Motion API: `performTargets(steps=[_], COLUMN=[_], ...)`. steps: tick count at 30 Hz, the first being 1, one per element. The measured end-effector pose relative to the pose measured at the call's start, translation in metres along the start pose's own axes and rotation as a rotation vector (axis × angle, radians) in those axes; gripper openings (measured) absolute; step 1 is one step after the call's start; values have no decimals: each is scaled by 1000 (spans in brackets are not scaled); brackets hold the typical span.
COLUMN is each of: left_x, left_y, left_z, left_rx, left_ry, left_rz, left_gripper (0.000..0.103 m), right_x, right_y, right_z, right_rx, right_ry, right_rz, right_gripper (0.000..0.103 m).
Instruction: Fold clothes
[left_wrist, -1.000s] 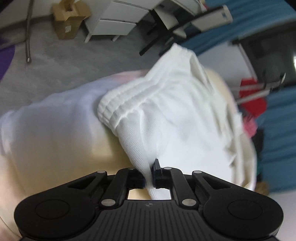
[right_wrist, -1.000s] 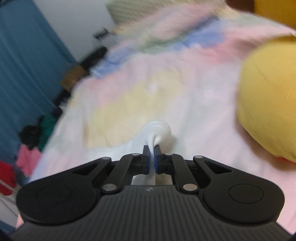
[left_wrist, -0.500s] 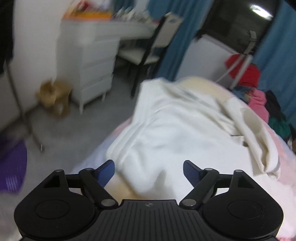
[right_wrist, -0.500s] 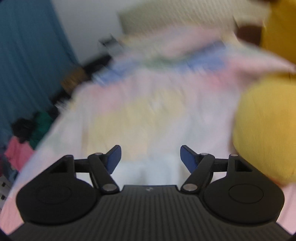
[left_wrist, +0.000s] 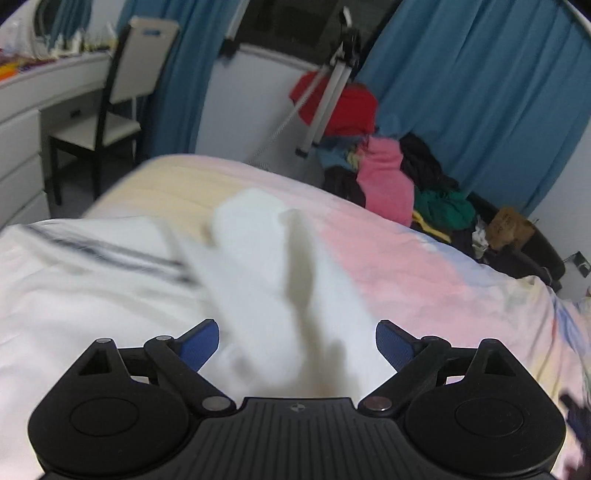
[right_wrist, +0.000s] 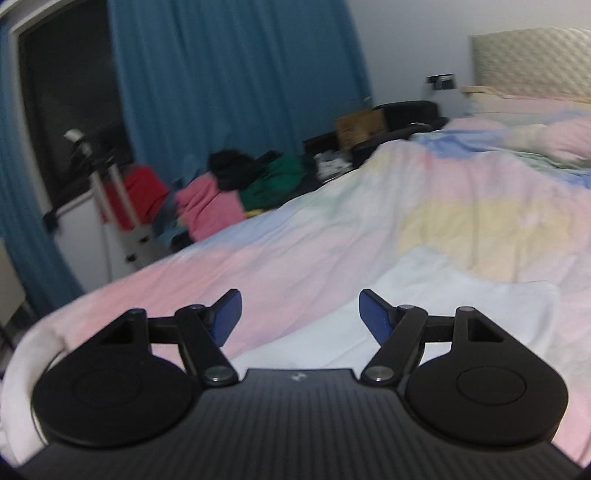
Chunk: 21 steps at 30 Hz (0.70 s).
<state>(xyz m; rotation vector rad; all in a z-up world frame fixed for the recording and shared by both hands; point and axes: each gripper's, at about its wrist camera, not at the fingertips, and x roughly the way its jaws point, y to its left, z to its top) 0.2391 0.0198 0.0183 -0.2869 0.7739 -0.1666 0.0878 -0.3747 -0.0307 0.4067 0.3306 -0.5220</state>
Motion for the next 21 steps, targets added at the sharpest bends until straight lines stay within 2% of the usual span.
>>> performTargets(steps=[4, 6, 9, 11, 13, 15, 16, 19, 21], left_x=[91, 138, 188, 212, 231, 236, 236, 218, 193], left_y=[-37, -45, -49, -53, -60, -67, -69, -87, -105], left_z=[42, 58, 75, 80, 83, 84, 85, 89, 93], left_rx=[28, -5, -57, -44, -5, 44, 64, 162, 236], left_ry=[102, 186, 269, 299, 326, 337, 337, 275, 196], left_rz=[79, 148, 213, 254, 300, 321, 325, 302, 218], left_gripper=[93, 91, 85, 81, 66, 20, 11, 7, 6], right_x=[10, 19, 27, 39, 54, 68, 76, 84, 81], right_y=[13, 18, 16, 18, 17, 16, 17, 19, 20], right_z=[-3, -5, -10, -16, -23, -27, -29, -33, -33], right_rx=[-17, 4, 30, 12, 17, 35, 38, 39, 41], right_ry=[8, 34, 27, 35, 64, 98, 111, 129, 120], right_rz=[45, 64, 88, 67, 64, 59, 52, 42, 45], right_gripper=[73, 73, 73, 73, 73, 73, 73, 73, 73])
